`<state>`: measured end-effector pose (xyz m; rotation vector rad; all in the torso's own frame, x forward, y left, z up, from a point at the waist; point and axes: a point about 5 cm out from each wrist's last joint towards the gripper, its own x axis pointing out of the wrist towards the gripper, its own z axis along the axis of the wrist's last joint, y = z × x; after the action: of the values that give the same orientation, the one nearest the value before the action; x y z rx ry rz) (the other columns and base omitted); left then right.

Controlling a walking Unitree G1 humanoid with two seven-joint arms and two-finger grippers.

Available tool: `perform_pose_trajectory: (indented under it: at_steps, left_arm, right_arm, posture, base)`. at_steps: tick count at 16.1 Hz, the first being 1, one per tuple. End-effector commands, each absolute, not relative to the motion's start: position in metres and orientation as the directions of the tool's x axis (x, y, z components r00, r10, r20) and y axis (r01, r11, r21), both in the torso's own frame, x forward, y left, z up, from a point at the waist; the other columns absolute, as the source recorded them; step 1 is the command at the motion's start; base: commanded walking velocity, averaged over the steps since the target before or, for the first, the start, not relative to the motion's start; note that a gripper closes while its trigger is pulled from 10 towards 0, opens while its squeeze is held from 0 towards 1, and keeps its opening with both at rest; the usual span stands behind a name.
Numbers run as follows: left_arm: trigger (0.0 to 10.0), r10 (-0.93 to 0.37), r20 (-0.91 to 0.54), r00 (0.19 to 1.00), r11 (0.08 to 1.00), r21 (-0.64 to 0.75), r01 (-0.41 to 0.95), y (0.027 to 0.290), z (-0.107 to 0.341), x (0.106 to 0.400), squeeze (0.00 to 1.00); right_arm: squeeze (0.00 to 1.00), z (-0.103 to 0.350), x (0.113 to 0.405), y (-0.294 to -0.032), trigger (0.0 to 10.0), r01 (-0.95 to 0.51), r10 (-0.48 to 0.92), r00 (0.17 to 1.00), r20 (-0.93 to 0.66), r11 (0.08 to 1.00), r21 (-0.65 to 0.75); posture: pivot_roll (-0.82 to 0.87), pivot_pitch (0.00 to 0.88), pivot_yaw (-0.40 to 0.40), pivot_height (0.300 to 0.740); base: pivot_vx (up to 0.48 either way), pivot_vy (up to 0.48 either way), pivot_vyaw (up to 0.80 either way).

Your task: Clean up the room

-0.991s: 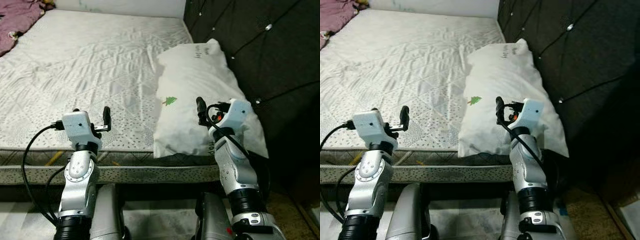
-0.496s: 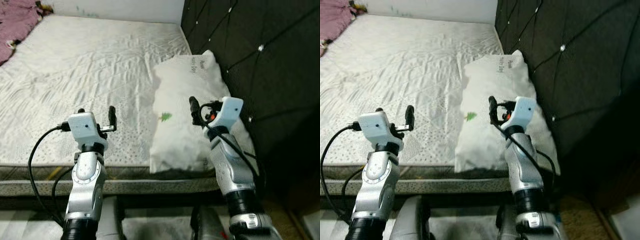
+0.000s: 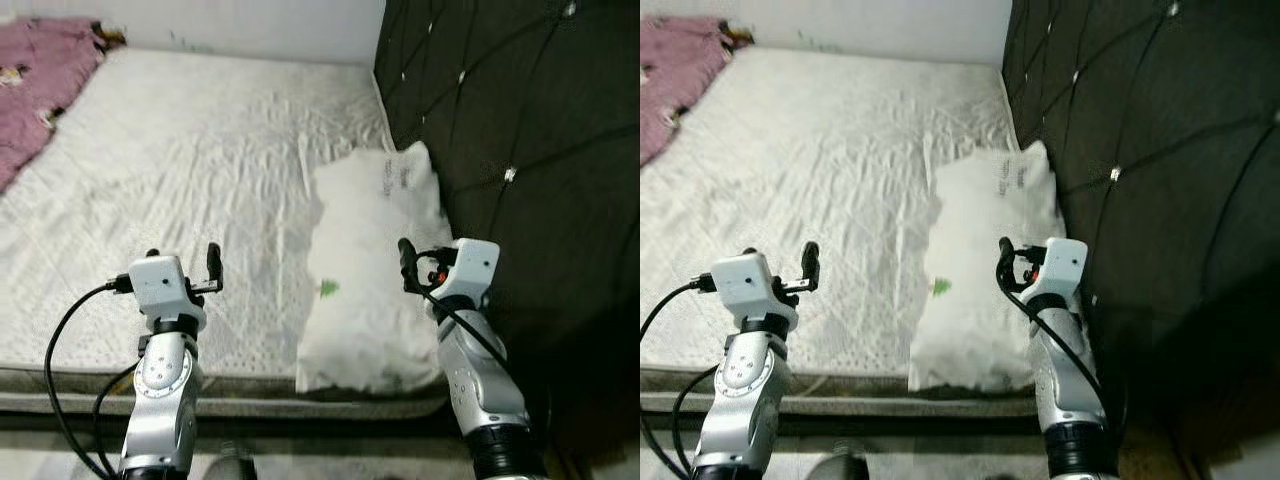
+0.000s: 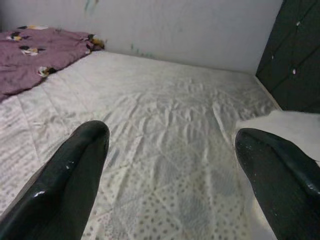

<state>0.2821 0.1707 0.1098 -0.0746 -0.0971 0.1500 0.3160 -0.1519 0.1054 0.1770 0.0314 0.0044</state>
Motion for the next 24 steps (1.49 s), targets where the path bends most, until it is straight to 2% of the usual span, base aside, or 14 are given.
perform_pose_trajectory:
  at_steps: [1, 6, 10, 19, 24]
  left_arm:
    - [10.0, 0.152, 0.085, 0.985, 0.985, -0.092, -0.145, 0.169, 0.112, 0.283, 0.0]
    - [10.0, 0.105, 0.072, 0.992, 0.99, -0.098, -0.098, 0.17, 0.112, 0.271, 0.0]
    - [10.0, 0.09, 0.047, 0.995, 0.991, -0.107, -0.085, 0.169, 0.11, 0.268, 0.0]
    - [10.0, 0.063, 0.037, 0.997, 0.991, -0.124, -0.058, 0.163, 0.112, 0.269, 0.0]
    - [10.0, 0.061, 0.043, 0.997, 0.99, -0.133, -0.055, 0.16, 0.116, 0.273, 0.0]
  right_arm:
    - [0.0, 0.109, 0.313, -0.154, 10.0, 0.009, -0.006, 1.0, -0.018, 0.986, 0.169]
    - [0.0, 0.103, 0.302, -0.161, 10.0, 0.022, -0.016, 0.999, -0.042, 0.99, 0.139]
    - [0.0, 0.1, 0.292, -0.163, 10.0, 0.041, -0.03, 0.997, -0.071, 0.985, 0.168]
    - [0.0, 0.103, 0.293, -0.163, 10.0, 0.018, -0.007, 0.997, -0.071, 0.989, 0.147]
    - [0.0, 0.108, 0.298, -0.162, 10.0, -0.006, 0.016, 0.998, -0.062, 0.989, 0.151]
  posture:
    - [-0.05, 0.0, -0.04, 0.74]
    - [-0.05, 0.0, -0.041, 0.74]
    - [-0.06, 0.034, -0.047, 0.74]
    - [-0.06, 0.055, -0.05, 0.74]
    - [-0.06, 0.057, -0.056, 0.74]
  base:
    - [0.0, 0.0, 0.0]
    - [0.0, 0.0, 0.0]
    - [0.0, 0.0, 0.0]
    - [0.0, 0.306, 0.0]
    - [0.0, 0.331, -0.72]
